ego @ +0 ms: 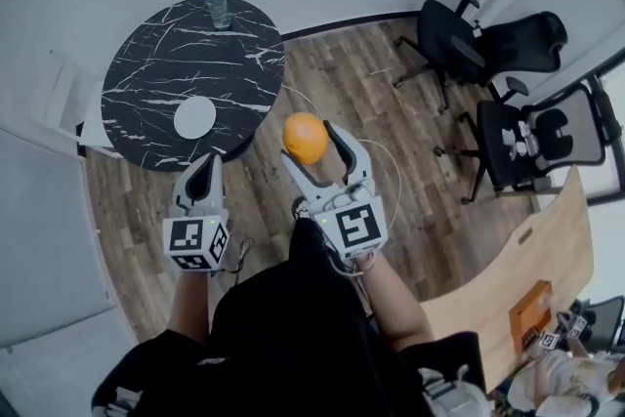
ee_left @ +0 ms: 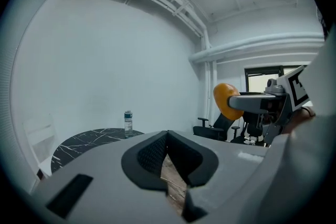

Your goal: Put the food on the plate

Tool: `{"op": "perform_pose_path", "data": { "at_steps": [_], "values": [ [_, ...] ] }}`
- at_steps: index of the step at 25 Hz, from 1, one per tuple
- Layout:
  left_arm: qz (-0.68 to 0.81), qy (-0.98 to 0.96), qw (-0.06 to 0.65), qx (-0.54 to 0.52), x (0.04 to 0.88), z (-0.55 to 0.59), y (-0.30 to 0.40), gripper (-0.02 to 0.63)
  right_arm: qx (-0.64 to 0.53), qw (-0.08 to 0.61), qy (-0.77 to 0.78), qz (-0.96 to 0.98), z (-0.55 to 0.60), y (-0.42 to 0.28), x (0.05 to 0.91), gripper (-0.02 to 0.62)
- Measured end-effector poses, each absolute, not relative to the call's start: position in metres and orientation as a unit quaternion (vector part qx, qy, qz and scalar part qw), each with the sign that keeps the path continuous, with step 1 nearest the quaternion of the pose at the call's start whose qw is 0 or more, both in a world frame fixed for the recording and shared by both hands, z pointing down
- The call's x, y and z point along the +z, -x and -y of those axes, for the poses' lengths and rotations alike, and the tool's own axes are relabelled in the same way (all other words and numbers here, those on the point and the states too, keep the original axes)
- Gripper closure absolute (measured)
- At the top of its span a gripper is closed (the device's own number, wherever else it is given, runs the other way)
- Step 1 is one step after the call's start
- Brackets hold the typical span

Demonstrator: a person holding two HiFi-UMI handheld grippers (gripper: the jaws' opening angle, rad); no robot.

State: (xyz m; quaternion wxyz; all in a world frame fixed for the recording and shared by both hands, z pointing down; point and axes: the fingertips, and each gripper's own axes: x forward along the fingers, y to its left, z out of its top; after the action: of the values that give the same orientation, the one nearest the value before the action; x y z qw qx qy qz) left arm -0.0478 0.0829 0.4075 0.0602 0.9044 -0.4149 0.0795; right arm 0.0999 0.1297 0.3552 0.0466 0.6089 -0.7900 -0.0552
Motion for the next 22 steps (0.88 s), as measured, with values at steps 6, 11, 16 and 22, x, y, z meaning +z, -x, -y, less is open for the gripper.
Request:
{"op": "perform_pose_path", "data": {
  "at_steps": [6, 11, 16, 22],
  "values": [
    [0.414, -0.904, 0.075, 0.075, 0.406, -0.03, 0.008, 0.606, -0.044, 0.056, -0.58, 0.811, -0.064, -0.139, 0.36, 0.279],
    [0.432, -0.891, 0.086, 0.112, 0.424, 0.014, -0.019, 0.606, -0.03, 0.068, -0.554, 0.829, -0.016, -0.171, 0.374, 0.279],
    [0.436, -0.883, 0.101, 0.141, 0.444, 0.042, -0.045, 0.606, -0.016, 0.087, -0.526, 0.846, 0.011, -0.196, 0.4, 0.279],
    [0.406, -0.886, 0.141, 0.174, 0.468, 0.053, -0.073, 0.606, -0.046, 0.16, -0.485, 0.859, 0.037, -0.196, 0.45, 0.279]
  ]
}}
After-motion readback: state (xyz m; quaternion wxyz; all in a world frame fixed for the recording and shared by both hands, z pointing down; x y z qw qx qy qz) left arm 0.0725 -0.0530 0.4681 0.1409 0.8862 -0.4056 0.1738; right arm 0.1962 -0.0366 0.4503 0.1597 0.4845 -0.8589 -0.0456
